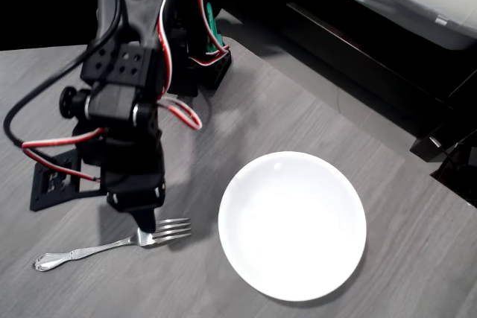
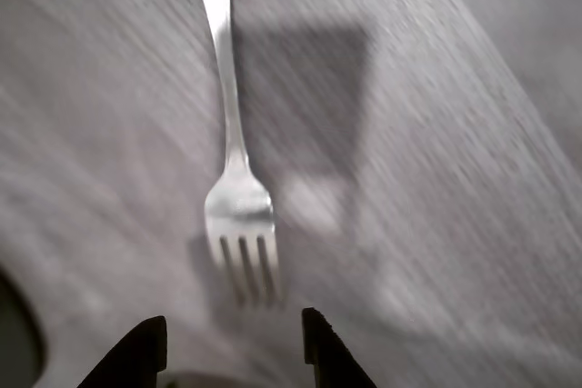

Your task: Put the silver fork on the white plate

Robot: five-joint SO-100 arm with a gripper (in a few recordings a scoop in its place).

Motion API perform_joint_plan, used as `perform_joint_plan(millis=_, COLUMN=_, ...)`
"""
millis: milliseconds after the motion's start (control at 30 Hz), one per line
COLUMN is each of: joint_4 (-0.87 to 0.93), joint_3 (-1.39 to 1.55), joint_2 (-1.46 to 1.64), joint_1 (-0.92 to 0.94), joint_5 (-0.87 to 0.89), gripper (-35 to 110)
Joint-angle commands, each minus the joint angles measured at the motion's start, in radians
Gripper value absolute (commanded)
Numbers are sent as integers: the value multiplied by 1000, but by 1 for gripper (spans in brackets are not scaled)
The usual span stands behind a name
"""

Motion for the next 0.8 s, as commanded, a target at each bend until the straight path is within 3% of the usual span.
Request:
perform_joint_plan(millis=0, joint_4=11, joint_3=-103, joint_2=-97, joint_1=23, joint_5=-38, gripper=18)
perform_joint_plan(millis=200, joint_4=23, joint_3=-239, joint_2=-272, joint_1=54, joint_5=-84, gripper=18)
perform_joint_plan(millis=767, joint_4=-14, joint_3=-287, joint_2=-388, joint_1=34, joint_5=-104, gripper=18)
